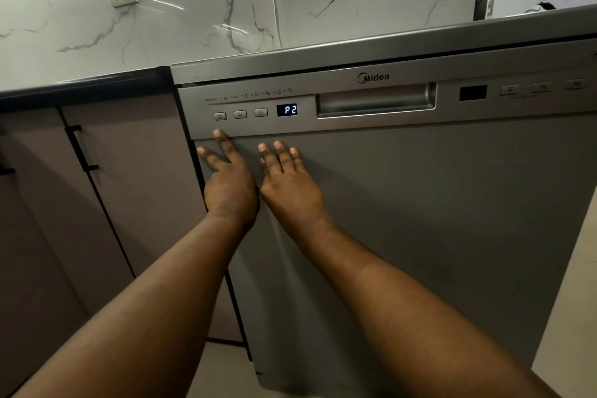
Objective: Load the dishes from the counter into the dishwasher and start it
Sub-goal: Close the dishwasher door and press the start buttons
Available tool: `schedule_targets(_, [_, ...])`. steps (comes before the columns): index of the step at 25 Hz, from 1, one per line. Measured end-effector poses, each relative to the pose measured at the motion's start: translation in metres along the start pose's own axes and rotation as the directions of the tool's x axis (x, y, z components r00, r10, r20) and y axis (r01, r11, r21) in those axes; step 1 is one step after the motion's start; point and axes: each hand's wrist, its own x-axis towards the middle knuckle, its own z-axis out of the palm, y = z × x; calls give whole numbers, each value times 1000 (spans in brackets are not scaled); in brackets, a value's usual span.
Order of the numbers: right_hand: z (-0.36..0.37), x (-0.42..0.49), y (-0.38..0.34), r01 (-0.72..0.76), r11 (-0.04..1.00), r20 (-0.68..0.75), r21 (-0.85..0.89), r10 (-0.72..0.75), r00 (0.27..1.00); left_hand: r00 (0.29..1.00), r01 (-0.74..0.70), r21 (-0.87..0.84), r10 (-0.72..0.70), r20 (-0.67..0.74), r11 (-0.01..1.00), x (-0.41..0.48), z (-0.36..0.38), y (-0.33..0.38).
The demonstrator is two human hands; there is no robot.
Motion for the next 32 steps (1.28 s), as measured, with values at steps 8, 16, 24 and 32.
schedule_targets(8, [6, 6, -1, -16, 1000, 12, -6, 16, 1000, 998, -3, 22, 1, 62, 1000, 1, -4, -1])
schedule_targets(16, [-14, -9, -23, -166, 983, 76, 71, 161, 984, 956, -146, 89, 117, 268, 985, -1, -32, -54])
schedule_targets(24, [24, -47, -84, -213, 961, 257, 178, 164, 952, 946, -167, 228, 91, 311, 959, -69, -8, -118])
schedule_targets(32, [-73, -6, -128, -111, 924, 415, 366, -55, 908, 899, -39, 346, -119, 423, 937, -79, -120, -173])
